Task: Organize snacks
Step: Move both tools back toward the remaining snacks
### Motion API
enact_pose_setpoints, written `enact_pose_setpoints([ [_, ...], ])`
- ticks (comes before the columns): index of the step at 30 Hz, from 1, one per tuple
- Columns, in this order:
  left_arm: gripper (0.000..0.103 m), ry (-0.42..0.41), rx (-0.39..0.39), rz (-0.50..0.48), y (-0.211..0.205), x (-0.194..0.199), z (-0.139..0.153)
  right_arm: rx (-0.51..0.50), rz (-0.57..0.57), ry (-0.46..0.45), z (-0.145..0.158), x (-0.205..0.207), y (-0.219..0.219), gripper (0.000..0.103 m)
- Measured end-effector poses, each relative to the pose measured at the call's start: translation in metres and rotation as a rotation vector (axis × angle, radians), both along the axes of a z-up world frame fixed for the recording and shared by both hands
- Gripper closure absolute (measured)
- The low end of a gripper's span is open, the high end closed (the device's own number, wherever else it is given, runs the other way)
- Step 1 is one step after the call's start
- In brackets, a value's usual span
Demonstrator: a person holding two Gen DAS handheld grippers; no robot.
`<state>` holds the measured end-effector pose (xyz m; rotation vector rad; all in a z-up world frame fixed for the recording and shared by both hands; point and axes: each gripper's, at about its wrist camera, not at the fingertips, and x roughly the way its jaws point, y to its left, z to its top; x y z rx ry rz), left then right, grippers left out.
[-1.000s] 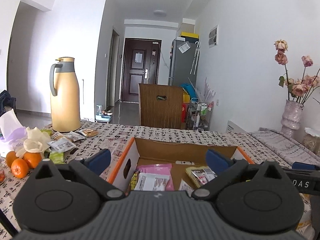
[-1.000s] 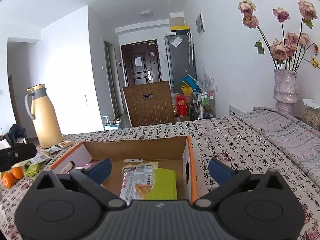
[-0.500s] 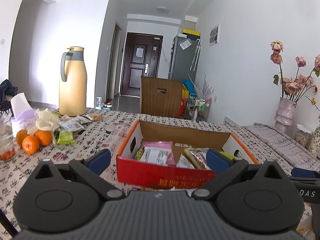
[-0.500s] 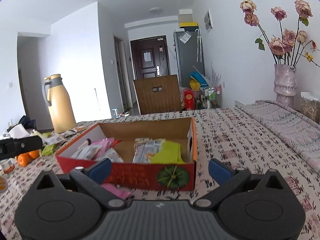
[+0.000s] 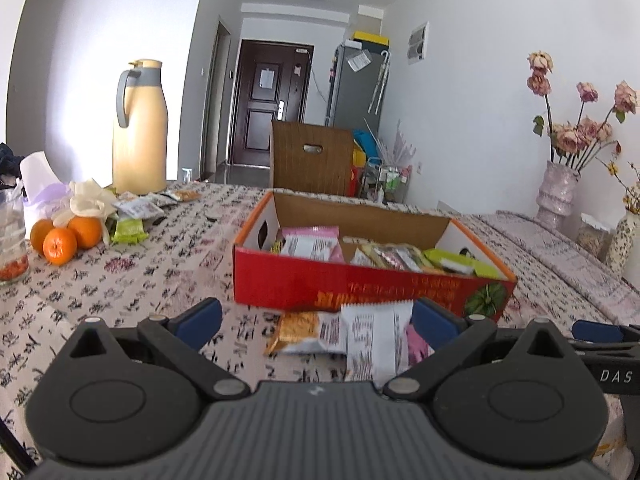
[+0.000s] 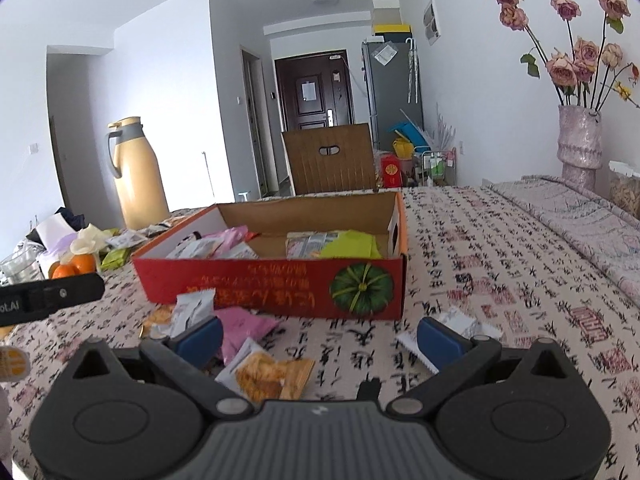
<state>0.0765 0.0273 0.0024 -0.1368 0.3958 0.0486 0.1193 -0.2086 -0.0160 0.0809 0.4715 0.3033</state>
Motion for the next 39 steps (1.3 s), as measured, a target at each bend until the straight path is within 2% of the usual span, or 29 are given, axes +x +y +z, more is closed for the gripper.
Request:
enact_pose_setpoints([
  [12,0.000,0.064,-0.026,-0.003,0.008,-0.016,-0.027,0.013,0.020,0.083,-0.022,-0.018,-0.001,0.000],
  [36,0.000,0.085,-0.027,-0.011,0.007,-0.022,-0.032,-0.016,0.074,0.156,-0.043,-0.024,0.018,0.000],
  [38,0.000,0.089,-0.028,-0.016,0.006,-0.022,-0.033,-0.028,0.069,0.157,-0.046,-0.025,0.020,0.007],
  [39,0.000,0.091,-0.027,-0.017,0.005,-0.022,-0.033,-0.033,0.072,0.160,-0.047,-0.025,0.021,0.014],
])
